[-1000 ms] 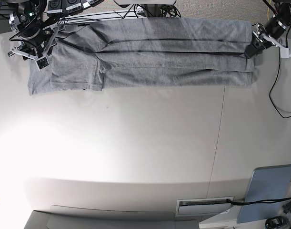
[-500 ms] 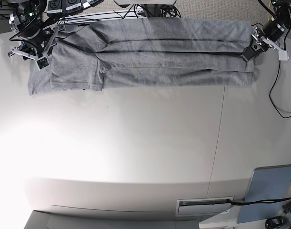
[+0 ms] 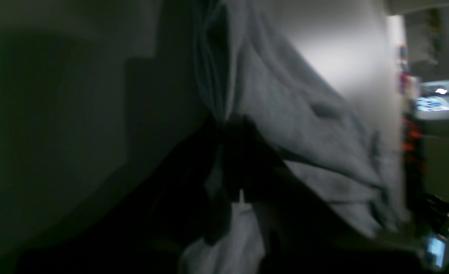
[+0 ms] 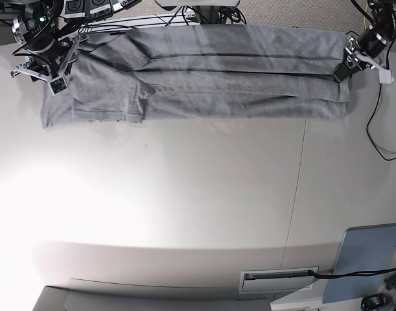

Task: Fold the T-shirt properly
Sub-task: 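Release the hem and reposition the left gripper at the folded strip's end, then grasp the strip end with the left gripper and fold it toward the right gripper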

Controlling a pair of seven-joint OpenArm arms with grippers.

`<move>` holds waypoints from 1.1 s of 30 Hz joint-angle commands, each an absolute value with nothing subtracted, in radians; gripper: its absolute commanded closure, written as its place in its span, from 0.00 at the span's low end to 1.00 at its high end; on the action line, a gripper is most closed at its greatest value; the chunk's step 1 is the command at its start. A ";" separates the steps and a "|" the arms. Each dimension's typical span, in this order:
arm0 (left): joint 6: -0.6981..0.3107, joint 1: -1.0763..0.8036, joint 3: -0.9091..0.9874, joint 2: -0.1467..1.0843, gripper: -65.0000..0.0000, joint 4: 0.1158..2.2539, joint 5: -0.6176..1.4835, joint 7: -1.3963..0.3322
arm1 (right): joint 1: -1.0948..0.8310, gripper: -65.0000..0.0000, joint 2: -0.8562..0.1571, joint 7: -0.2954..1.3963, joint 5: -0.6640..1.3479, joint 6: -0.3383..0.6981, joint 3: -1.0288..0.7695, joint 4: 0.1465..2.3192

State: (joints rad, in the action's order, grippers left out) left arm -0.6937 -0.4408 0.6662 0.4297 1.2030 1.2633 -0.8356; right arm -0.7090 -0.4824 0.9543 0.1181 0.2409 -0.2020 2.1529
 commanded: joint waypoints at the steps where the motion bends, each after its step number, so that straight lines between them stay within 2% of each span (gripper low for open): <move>1: -0.698 -0.436 0.671 0.451 1.00 1.211 1.275 -0.817 | -0.712 0.64 -0.496 0.946 0.112 0.240 -0.210 2.169; 7: -0.682 -0.406 0.671 0.469 1.00 1.257 1.185 -0.813 | -0.712 0.64 -0.496 0.918 0.112 0.240 -0.210 2.170; 12: -0.603 -0.413 0.671 0.506 1.00 1.376 1.071 -0.815 | -0.712 0.64 -0.496 0.886 0.112 0.239 -0.210 2.170; 17: -0.511 -0.466 0.671 0.486 1.00 1.581 0.958 -0.815 | -0.712 0.64 -0.496 0.881 0.112 0.239 -0.210 2.169; 22: -0.459 -0.562 0.670 0.373 1.00 1.871 0.921 -0.859 | -0.712 0.64 -0.496 0.870 0.111 0.238 -0.212 2.169; 27: -0.459 -0.631 0.642 0.223 1.00 2.119 1.024 -0.931 | -0.712 0.64 -0.496 0.852 0.112 0.238 -0.212 2.169; 31: -0.450 -0.649 0.474 0.166 1.00 2.162 1.021 -0.926 | -0.712 0.64 -0.496 0.852 0.111 0.239 -0.212 2.169; 33: -0.398 -0.648 0.351 0.149 1.00 2.159 0.985 -0.904 | -0.712 0.64 -0.496 0.849 0.101 0.238 -0.212 2.169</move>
